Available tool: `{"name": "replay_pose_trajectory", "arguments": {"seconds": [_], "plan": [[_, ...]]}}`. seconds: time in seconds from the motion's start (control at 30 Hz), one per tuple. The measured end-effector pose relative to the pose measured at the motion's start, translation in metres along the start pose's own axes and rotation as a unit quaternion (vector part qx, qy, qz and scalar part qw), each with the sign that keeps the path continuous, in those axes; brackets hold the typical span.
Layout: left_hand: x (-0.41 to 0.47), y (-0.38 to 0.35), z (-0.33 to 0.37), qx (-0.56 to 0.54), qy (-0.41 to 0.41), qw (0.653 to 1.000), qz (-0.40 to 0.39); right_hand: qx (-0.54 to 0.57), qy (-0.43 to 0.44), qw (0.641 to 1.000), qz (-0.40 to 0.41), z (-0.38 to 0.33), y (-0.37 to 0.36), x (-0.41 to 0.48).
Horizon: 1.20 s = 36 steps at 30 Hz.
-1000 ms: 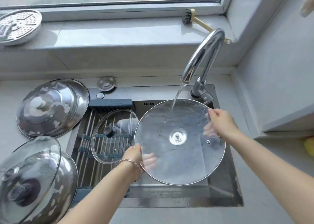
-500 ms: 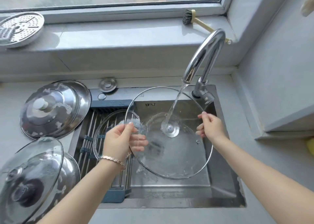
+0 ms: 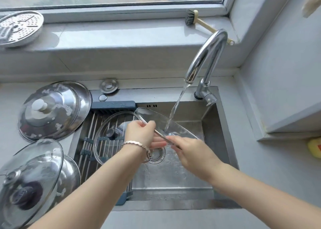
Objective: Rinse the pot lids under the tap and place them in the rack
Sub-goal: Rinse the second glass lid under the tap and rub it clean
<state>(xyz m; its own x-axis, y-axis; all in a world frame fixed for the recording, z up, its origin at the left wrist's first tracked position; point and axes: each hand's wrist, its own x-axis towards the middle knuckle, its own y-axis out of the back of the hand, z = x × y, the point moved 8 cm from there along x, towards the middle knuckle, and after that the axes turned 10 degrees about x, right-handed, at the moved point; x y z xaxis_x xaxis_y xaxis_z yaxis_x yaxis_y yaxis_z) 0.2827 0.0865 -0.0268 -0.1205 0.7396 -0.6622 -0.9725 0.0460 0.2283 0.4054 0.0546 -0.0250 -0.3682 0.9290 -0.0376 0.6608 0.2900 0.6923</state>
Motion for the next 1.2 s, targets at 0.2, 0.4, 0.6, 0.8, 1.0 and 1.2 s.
{"name": "replay_pose_trajectory", "arguments": {"seconds": [0.2,0.4,0.6,0.8,1.0,1.2], "plan": [[0.023,-0.022,-0.013,-0.038,0.025,0.998,-0.049,0.294,-0.216,0.919,0.148,0.059,0.050,0.005],[0.028,-0.009,-0.099,-0.015,0.224,0.974,-0.032,0.633,-0.347,0.663,0.195,0.101,0.052,-0.022],[0.036,0.014,-0.057,-0.191,0.093,0.977,-0.036,0.738,-0.386,0.517,0.199,0.108,0.014,-0.036],[0.017,0.046,-0.016,-0.157,-0.012,0.987,0.023,0.702,-0.444,0.526,0.183,0.118,-0.057,-0.032],[-0.003,0.061,0.016,-0.040,-0.152,0.987,0.043,0.664,-0.503,0.542,0.110,0.117,-0.126,-0.010],[0.001,0.096,0.010,-0.001,-0.205,0.972,0.116,0.607,-0.436,0.618,0.245,0.114,-0.092,0.029]]}}
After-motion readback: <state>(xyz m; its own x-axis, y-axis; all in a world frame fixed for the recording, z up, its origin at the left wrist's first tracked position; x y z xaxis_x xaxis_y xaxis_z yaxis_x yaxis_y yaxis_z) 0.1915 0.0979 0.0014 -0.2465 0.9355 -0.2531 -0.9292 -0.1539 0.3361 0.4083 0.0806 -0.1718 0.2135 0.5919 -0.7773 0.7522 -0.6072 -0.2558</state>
